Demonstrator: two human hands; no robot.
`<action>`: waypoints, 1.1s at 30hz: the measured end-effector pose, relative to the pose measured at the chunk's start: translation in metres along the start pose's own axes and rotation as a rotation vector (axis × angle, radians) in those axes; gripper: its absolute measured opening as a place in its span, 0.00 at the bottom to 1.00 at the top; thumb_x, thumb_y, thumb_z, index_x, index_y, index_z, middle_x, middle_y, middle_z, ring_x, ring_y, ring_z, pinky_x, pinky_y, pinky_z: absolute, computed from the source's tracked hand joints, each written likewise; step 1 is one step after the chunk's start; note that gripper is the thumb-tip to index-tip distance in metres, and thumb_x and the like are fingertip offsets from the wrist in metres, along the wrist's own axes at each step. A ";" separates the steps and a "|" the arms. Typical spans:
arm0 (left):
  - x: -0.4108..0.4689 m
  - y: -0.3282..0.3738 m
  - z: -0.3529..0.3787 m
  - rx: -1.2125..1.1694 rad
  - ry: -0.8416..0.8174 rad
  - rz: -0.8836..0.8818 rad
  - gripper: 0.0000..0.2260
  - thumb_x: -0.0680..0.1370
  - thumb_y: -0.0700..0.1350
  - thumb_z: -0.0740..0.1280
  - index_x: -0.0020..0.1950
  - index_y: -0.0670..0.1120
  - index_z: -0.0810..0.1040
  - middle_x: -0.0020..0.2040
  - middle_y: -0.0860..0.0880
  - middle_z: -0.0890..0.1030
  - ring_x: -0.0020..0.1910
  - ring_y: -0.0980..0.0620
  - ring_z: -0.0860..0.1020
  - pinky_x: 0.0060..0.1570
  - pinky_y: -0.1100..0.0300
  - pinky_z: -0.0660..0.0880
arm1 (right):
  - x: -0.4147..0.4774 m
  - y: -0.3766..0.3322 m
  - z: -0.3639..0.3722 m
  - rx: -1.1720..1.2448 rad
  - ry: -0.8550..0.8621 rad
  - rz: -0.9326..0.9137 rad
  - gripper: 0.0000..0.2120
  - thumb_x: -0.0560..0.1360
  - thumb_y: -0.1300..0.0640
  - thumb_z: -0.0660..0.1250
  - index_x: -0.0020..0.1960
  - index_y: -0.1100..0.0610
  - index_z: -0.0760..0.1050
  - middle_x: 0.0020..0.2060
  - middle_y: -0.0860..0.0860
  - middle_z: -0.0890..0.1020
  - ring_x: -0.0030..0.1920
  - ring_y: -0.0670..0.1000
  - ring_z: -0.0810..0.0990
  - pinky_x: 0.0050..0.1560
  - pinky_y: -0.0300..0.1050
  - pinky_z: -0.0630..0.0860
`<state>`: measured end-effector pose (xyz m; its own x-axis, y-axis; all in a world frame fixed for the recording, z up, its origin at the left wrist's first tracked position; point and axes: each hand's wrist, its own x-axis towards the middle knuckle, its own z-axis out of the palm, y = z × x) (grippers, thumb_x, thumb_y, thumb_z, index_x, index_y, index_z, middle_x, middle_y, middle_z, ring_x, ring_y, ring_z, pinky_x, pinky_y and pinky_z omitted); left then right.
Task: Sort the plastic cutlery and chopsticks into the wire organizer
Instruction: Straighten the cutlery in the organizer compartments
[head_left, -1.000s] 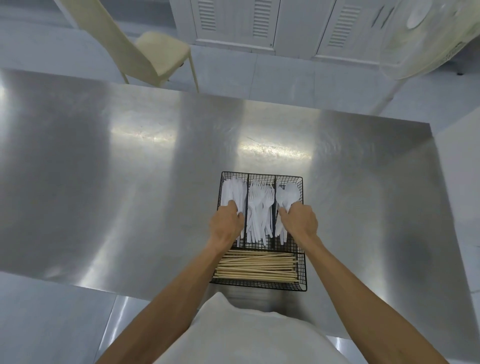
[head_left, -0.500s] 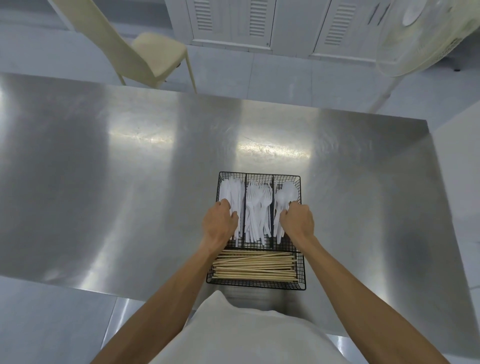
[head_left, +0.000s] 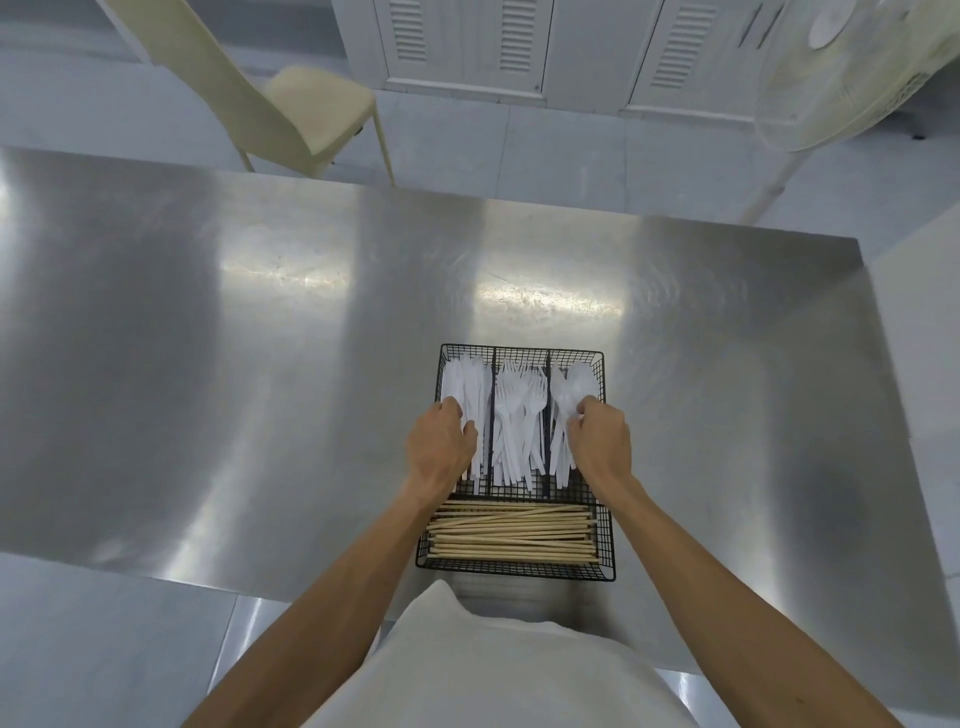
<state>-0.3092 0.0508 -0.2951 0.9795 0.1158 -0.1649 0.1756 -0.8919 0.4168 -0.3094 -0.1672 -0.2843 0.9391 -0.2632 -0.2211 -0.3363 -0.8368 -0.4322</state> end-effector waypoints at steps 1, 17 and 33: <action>0.000 0.000 0.000 0.001 0.002 0.001 0.08 0.80 0.48 0.66 0.51 0.44 0.77 0.45 0.49 0.80 0.38 0.52 0.76 0.35 0.59 0.70 | 0.000 0.000 0.000 -0.016 -0.012 -0.004 0.08 0.80 0.66 0.61 0.43 0.64 0.76 0.37 0.56 0.79 0.36 0.55 0.79 0.35 0.51 0.78; -0.018 -0.031 -0.017 -0.073 0.019 -0.146 0.11 0.77 0.47 0.68 0.54 0.45 0.70 0.48 0.52 0.71 0.42 0.51 0.73 0.38 0.58 0.67 | -0.026 0.055 -0.014 0.026 -0.011 0.126 0.18 0.79 0.51 0.67 0.65 0.59 0.74 0.51 0.56 0.82 0.45 0.55 0.81 0.43 0.48 0.77; -0.020 0.002 0.003 -0.168 -0.253 -0.113 0.13 0.78 0.36 0.60 0.34 0.43 0.73 0.31 0.49 0.76 0.29 0.52 0.72 0.27 0.61 0.65 | -0.026 0.097 -0.018 0.119 -0.211 0.188 0.04 0.80 0.61 0.67 0.54 0.57 0.78 0.46 0.52 0.82 0.41 0.52 0.78 0.43 0.44 0.74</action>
<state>-0.3284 0.0455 -0.2934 0.9010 0.0790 -0.4265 0.3163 -0.7926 0.5213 -0.3654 -0.2503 -0.3048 0.8285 -0.2922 -0.4777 -0.5201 -0.7176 -0.4632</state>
